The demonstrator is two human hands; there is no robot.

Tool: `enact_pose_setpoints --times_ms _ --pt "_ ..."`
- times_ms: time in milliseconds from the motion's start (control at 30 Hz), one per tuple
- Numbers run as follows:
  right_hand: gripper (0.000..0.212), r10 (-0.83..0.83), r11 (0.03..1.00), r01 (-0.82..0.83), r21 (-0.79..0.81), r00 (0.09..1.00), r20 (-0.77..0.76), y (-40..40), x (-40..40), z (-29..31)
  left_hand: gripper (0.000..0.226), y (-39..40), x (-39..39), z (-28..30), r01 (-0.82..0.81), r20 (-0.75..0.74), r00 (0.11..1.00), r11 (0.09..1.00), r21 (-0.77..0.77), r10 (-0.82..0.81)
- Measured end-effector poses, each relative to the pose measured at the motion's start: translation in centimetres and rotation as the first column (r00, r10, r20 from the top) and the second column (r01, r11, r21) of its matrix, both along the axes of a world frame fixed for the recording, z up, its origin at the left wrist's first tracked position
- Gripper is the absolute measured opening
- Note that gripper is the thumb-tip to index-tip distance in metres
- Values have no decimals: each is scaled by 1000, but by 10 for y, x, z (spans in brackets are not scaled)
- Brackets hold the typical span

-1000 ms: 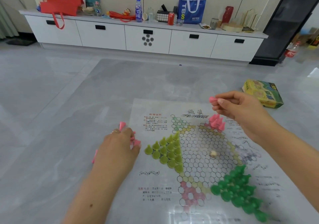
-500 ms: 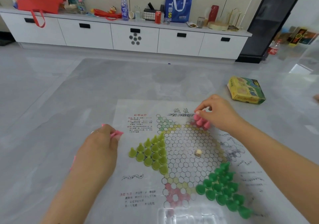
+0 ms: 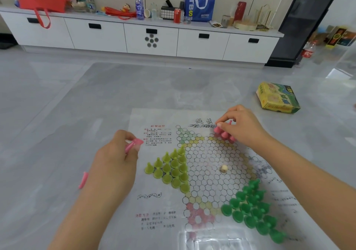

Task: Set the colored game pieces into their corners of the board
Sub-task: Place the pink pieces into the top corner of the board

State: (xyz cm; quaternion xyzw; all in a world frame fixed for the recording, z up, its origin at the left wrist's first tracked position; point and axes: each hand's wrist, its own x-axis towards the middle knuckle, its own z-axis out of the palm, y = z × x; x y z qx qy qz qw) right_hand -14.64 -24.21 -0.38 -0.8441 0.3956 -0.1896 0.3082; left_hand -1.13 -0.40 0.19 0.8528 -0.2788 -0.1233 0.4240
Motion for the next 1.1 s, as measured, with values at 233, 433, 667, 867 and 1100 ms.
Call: enact_pose_setpoints --times_ms 233,433,667,867,1100 --pt "12 16 999 -16 -40 1000 -21 0 -4 0 15 0 0 0 3 4 1000 999 -43 -3" --pt "18 36 996 -40 -74 998 -54 -2 -5 0 12 -2 -1 1 16 14 1000 996 -82 -15" --pt "17 66 984 -79 -160 994 -86 -3 -4 -5 11 -3 -2 1 -2 18 1000 994 -113 4" --pt "16 84 984 -93 -155 994 -67 0 -7 4 11 -7 -3 4 -23 -147 989 984 -174 -3" --pt "16 397 893 -380 -242 918 25 66 7 39 19 -12 -17 17 -100 -602 783 924 -370 -156"
